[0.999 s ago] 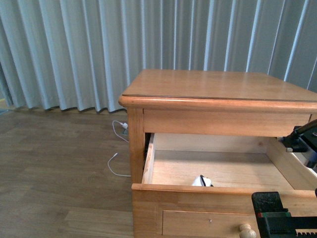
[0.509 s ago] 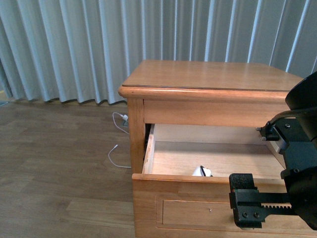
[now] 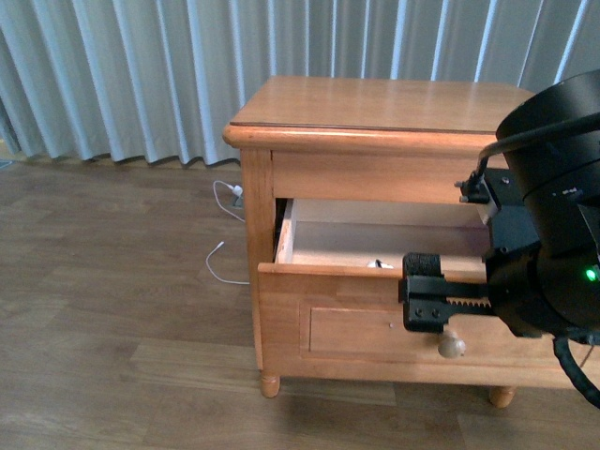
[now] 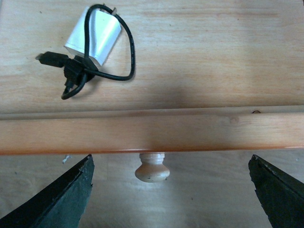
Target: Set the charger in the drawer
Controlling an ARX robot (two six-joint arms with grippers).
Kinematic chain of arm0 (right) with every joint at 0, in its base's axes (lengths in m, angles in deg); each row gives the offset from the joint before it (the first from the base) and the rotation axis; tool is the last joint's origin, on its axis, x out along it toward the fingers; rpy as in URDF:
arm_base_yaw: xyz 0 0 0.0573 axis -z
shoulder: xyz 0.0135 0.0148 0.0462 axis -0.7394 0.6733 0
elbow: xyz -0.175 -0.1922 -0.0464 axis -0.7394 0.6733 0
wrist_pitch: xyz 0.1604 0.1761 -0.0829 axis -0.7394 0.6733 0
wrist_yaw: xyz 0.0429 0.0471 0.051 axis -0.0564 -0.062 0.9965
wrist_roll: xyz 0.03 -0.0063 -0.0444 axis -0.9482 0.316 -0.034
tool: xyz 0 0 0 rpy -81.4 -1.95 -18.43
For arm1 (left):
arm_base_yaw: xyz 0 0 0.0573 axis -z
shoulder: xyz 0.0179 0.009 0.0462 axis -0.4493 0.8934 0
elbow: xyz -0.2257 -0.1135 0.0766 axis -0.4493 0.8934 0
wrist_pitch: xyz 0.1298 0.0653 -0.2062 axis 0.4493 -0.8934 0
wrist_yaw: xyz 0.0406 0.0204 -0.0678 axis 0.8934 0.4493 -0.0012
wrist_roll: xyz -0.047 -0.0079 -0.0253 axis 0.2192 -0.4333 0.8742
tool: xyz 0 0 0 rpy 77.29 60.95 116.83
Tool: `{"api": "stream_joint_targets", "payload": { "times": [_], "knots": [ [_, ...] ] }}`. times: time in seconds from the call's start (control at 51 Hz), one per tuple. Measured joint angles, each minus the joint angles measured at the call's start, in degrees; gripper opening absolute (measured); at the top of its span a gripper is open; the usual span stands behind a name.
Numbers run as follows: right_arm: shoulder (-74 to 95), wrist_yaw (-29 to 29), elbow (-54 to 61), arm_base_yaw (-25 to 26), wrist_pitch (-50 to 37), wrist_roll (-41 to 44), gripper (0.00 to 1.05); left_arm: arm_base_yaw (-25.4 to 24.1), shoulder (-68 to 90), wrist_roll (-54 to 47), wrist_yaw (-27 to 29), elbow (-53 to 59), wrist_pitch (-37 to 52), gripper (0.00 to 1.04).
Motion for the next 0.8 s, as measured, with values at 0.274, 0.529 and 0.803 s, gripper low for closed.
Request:
{"api": "stream_joint_targets", "payload": {
  "times": [0.274,0.529,0.803],
  "knots": [
    [6.1,3.8,-4.6,3.0,-9.4,-0.1,0.97,0.0,0.0,0.0,0.0,0.0,0.0,0.99],
    [10.1,4.2,-5.9,3.7,-14.6,-1.9,0.97,0.0,0.0,0.0,0.0,0.0,0.0,0.99],
    [14.4,3.9,-8.8,2.6,-21.4,-3.8,0.97,0.0,0.0,0.0,0.0,0.0,0.0,0.99]
  ]
}}
